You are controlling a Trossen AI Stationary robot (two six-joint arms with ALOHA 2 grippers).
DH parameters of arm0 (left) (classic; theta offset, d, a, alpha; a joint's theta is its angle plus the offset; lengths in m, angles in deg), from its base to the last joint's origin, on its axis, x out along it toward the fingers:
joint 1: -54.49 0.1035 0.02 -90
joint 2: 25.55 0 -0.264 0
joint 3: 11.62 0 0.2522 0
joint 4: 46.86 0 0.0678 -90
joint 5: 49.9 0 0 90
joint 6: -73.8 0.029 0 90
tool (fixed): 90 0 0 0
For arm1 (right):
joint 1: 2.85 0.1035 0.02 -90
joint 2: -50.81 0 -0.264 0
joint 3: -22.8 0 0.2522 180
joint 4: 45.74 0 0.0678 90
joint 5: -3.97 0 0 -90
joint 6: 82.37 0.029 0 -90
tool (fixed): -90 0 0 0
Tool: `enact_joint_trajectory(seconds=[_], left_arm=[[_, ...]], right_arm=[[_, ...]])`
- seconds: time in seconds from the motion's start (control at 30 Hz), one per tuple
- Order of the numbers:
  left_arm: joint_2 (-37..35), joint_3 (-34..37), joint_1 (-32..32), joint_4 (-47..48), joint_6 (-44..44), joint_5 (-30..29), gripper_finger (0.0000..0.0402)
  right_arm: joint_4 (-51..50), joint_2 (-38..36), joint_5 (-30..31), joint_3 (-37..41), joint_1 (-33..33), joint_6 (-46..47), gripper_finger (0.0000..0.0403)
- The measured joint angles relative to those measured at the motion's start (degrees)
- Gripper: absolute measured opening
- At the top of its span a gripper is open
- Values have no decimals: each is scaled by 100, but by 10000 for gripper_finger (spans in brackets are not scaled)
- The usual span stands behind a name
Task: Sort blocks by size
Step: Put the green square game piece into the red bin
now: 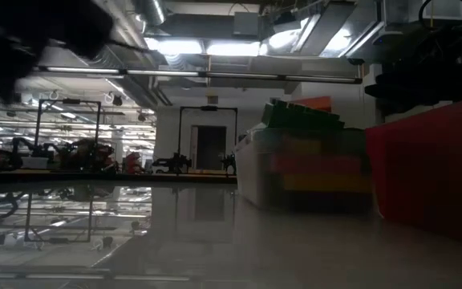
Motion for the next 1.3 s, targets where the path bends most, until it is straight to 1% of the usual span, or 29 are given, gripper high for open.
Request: enact_joint_trajectory(seconds=[0.1, 0.2, 0.37, 0.5, 0.57, 0.67, 0.87, 1.03, 1.3], left_arm=[[26, 0, -486, 182, -1127, 76, 237], [52, 4, -934, 262, -1957, 65, 237], [127, 2, -1566, 230, -3088, -115, 237], [391, 2, -1883, 157, -3713, -140, 237], [539, 2, -1960, -13, -3826, -142, 237], [767, 2, -1963, -283, -3754, -144, 237], [1085, 2, -1957, -381, -3572, -132, 237], [1104, 2, -1950, -381, -3496, -144, 237], [1104, 2, -1950, -375, -3459, -377, 237]], right_arm=[[0, 0, 0, 1, 1, 0, 214], [0, 0, 0, 0, -1, 1, 214], [0, 0, 0, -1, -1, 0, 214], [0, 0, 0, -1, -1, -1, 214], [0, 0, -2, -1, -1, -1, 214], [0, 0, 0, 1, 1, 1, 214], [0, 0, 0, -1, -1, -1, 214], [0, 0, 0, 0, -1, 0, 214], [0, 0, 0, -1, 1, 0, 214]])
